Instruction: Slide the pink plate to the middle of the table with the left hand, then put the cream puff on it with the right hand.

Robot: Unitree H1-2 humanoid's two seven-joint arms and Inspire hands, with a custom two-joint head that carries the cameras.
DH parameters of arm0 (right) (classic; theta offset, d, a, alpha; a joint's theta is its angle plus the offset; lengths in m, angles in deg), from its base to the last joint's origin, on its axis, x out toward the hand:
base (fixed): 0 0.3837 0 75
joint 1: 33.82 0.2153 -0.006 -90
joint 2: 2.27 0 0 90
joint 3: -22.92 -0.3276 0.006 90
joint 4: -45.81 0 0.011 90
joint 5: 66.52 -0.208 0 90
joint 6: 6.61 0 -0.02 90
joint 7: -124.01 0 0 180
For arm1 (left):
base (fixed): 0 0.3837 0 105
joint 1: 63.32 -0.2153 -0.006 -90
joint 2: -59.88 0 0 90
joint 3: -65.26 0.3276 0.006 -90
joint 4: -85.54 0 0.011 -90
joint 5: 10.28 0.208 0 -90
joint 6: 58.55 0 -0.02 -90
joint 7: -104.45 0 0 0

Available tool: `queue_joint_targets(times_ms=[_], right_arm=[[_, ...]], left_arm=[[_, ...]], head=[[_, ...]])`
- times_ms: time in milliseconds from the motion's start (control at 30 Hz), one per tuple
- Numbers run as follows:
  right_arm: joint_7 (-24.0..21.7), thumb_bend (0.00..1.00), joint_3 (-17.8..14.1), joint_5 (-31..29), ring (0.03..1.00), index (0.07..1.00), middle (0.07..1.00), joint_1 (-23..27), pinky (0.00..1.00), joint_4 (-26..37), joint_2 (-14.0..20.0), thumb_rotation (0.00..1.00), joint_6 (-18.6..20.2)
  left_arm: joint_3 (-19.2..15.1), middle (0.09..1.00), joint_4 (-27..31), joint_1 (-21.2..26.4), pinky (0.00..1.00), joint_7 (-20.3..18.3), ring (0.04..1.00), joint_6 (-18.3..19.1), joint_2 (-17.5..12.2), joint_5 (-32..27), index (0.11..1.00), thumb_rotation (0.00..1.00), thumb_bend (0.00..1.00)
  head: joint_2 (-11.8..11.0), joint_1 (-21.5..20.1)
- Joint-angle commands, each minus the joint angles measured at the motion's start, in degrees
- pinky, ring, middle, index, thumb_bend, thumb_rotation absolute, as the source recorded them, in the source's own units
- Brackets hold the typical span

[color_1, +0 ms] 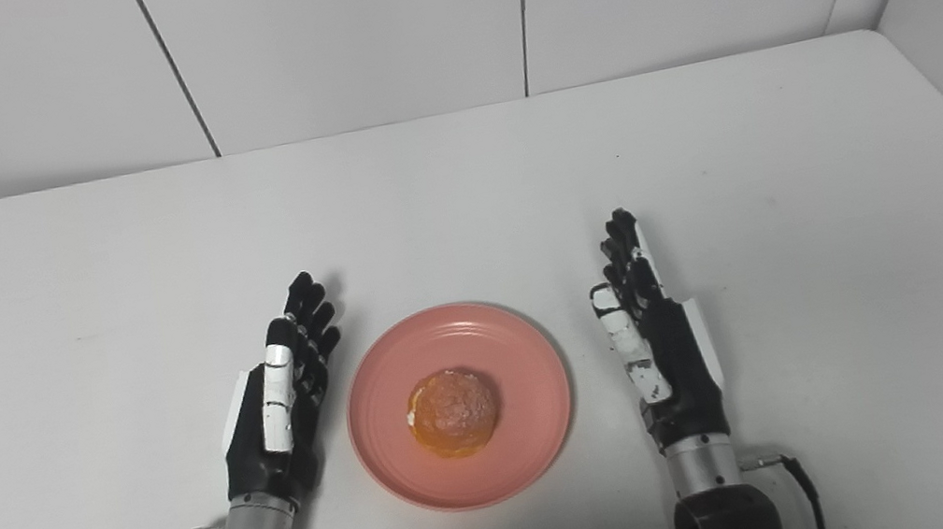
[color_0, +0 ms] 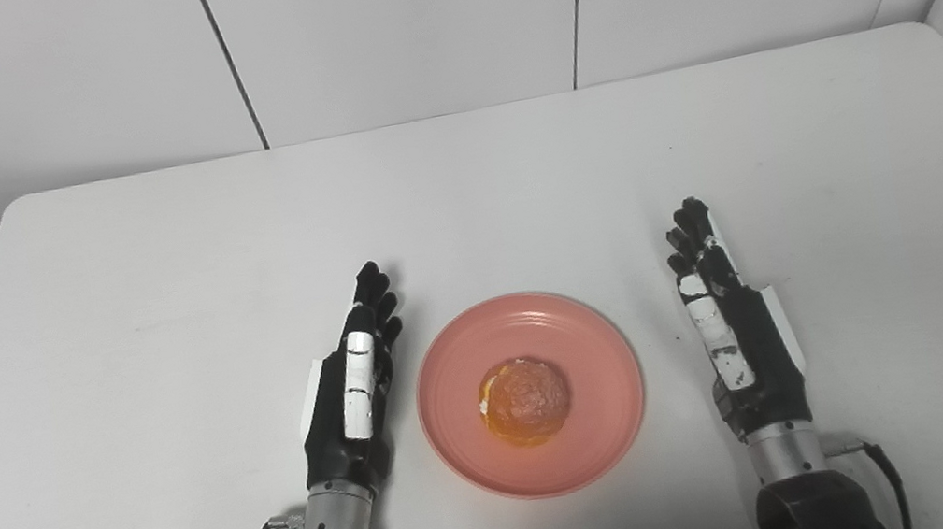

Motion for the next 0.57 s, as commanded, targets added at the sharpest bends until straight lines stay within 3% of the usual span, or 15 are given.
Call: queue_joint_targets(times_ms=[0, 133, 300, 533], right_arm=[[-0.05, 0.61, -0.66, -2.24, 1.0, 1.0, 1.0, -0.36, 0.99, 0.41, -1.4, 0.76, 0.83], [0.0, 0.63, -1.27, -4.25, 0.992, 0.983, 1.0, -0.81, 0.98, -0.65, -2.76, 0.68, 1.02], [0.03, 0.64, -1.82, -6.09, 0.989, 0.981, 1.0, -0.88, 0.98, -0.51, -3.49, 0.68, 3.87], [-0.87, 0.63, -1.33, -5.43, 0.978, 0.971, 0.995, -0.92, 0.98, -0.76, -2.45, 0.7, 4.94]], left_arm=[[0.25, 1.0, 1.07, -0.02, 1.0, 0.05, 1.0, -1.55, 0.48, 0.11, 1.0, 1.0, 0.64], [-0.68, 1.0, 0.51, -1.07, 1.0, 2.68, 1.0, -2.68, 2.71, 0.39, 1.0, 1.0, 0.62], [-0.83, 1.0, -0.18, -1.25, 1.0, 3.52, 1.0, -3.81, 3.45, 0.67, 1.0, 1.0, 0.62], [-0.93, 1.0, -0.25, -0.84, 1.0, 4.95, 1.0, -3.63, 2.81, 3.83, 1.0, 1.0, 0.59]], head=[[0.0, 0.05], [-0.75, 0.15], [-0.86, 0.17], [-0.96, 0.37]])
